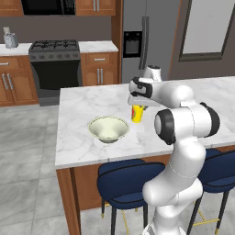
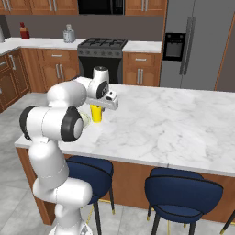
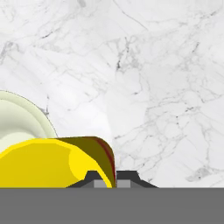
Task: Place the cup inside the bowl on the dining table and move the bowl to any counter.
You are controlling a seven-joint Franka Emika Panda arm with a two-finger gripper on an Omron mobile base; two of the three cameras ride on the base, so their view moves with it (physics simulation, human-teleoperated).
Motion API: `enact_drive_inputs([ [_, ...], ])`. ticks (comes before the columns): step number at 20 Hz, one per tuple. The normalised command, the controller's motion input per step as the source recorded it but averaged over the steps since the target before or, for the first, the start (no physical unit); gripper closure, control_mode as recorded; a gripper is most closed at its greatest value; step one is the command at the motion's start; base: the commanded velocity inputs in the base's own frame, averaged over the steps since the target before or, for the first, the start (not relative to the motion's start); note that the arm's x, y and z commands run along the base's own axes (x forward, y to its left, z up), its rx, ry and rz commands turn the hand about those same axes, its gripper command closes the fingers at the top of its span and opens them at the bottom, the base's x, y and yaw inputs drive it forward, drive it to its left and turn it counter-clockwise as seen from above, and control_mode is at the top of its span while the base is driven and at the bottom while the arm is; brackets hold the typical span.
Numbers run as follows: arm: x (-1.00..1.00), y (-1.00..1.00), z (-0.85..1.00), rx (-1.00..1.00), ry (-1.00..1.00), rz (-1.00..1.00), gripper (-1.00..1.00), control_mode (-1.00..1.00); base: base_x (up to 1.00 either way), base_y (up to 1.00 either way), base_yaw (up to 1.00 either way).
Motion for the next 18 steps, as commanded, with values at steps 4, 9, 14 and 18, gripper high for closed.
enact_drive_inputs([
  [4, 0.0, 0.18, 0.17, 0.0, 0.0, 0.0, 1.0, -1.0, 0.0, 0.0, 0.0],
  [9, 0.0, 0.24, 0.08, 0.0, 0.0, 0.0, 1.0, -1.0, 0.0, 0.0, 0.0],
  [14, 0.0, 0.3, 0.03, 0.0, 0.0, 0.0, 1.0, -1.0, 0.0, 0.0, 0.0],
  [18, 0.0, 0.37, 0.0, 0.0, 0.0, 0.0, 1.0, -1.0, 0.0, 0.0, 0.0],
])
